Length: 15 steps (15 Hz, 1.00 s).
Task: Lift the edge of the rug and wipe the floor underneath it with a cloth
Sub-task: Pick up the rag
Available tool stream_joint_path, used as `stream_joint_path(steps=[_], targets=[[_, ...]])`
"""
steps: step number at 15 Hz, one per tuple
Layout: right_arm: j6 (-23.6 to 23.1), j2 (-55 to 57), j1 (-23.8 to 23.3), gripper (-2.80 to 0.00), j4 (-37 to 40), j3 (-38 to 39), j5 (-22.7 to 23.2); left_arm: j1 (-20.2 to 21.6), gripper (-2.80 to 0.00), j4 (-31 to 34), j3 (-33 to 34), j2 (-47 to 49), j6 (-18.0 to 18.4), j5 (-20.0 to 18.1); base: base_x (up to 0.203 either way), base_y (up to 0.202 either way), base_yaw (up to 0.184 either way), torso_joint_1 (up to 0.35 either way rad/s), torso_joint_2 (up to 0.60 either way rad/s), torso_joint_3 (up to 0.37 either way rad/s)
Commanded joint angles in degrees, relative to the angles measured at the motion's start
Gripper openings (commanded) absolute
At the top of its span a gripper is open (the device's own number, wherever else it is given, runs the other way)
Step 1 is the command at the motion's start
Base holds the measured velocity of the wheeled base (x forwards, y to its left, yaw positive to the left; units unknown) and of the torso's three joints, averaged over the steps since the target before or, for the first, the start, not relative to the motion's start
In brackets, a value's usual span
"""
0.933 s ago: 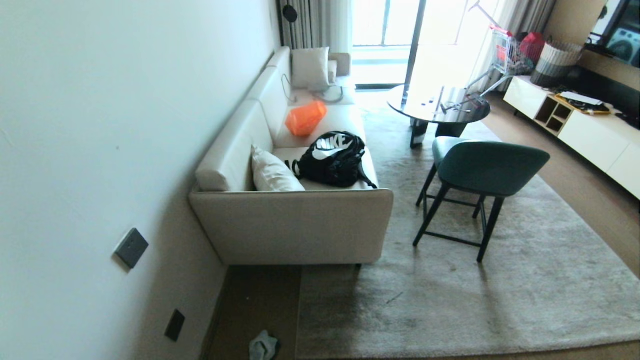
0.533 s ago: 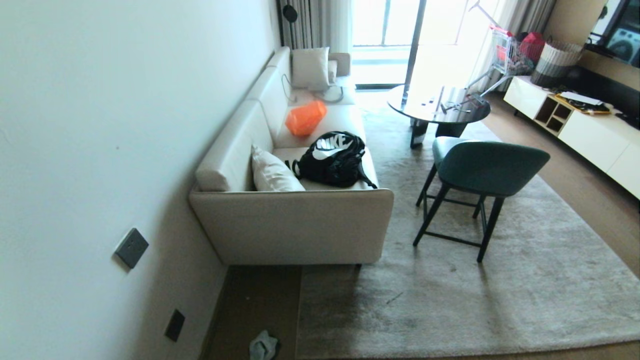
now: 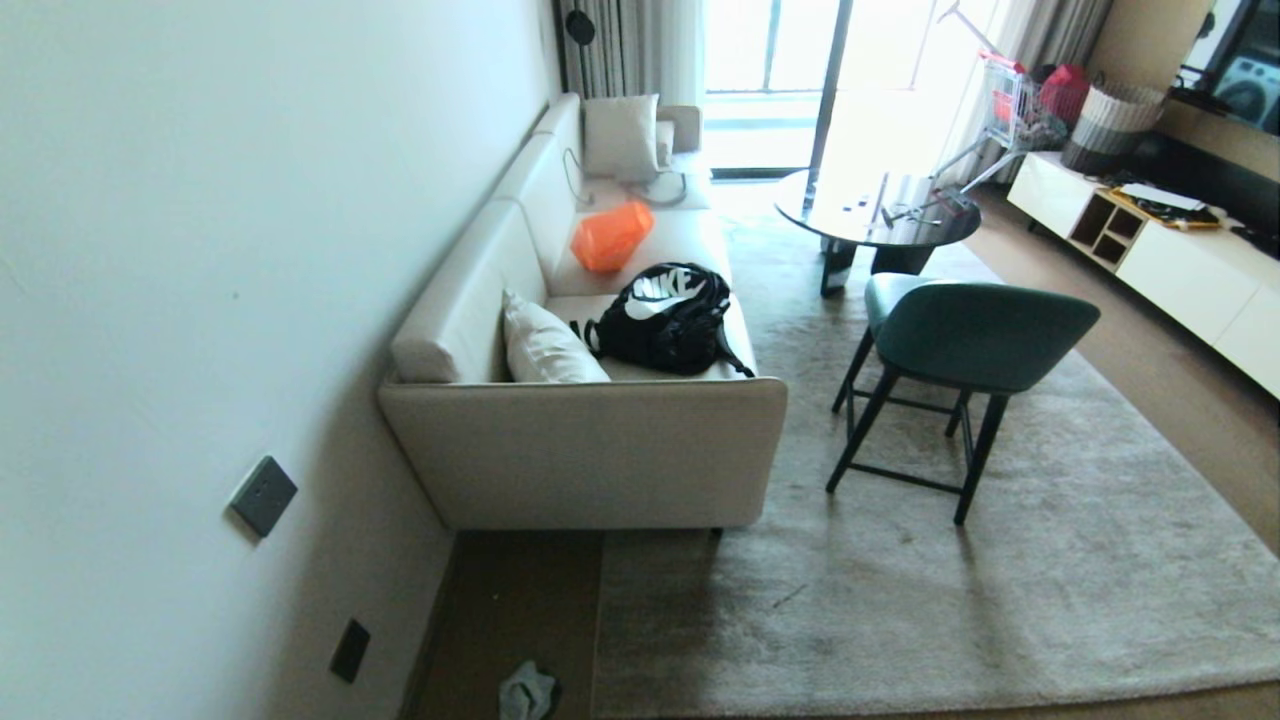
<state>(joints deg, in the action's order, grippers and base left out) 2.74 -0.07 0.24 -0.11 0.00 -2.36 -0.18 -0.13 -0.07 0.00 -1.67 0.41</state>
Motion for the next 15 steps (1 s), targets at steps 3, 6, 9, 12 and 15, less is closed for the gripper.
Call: stream_joint_path(steps=[3,6,9,12,15], targets=[[0.0,0.1,0.0,-2.8,-0.1,0.0,0.0,0.0,-2.8,0.0,0.0,0.0,-0.1,0.0,0.0,0.0,0.0,0.0,0.0,0.0],[0.0,0.1,0.0,-2.8,-0.1,0.0,0.0,0.0,-2.8,0.0,0.1,0.0,0.0,0.0,0.0,0.0,0.0,0.0,0.0,0.0],[0.0,0.1,0.0,-2.8,-0.1,0.0,0.0,0.0,-2.8,0.0,0.0,0.0,0.0,0.0,0.0,0.0,0.0,0.0,0.0,0.0],[0.1,0.1,0.0,-2.8,0.0,0.0,0.0,0.0,-2.8,0.0,0.0,0.0,0.0,0.0,0.0,0.0,0.0,0.0,0.0,0.0],[0.0,0.1,0.0,-2.8,0.0,0.0,0.0,0.0,-2.8,0.0,0.0,0.0,0.0,0.0,0.0,0.0,0.0,0.0,0.0,0.0]])
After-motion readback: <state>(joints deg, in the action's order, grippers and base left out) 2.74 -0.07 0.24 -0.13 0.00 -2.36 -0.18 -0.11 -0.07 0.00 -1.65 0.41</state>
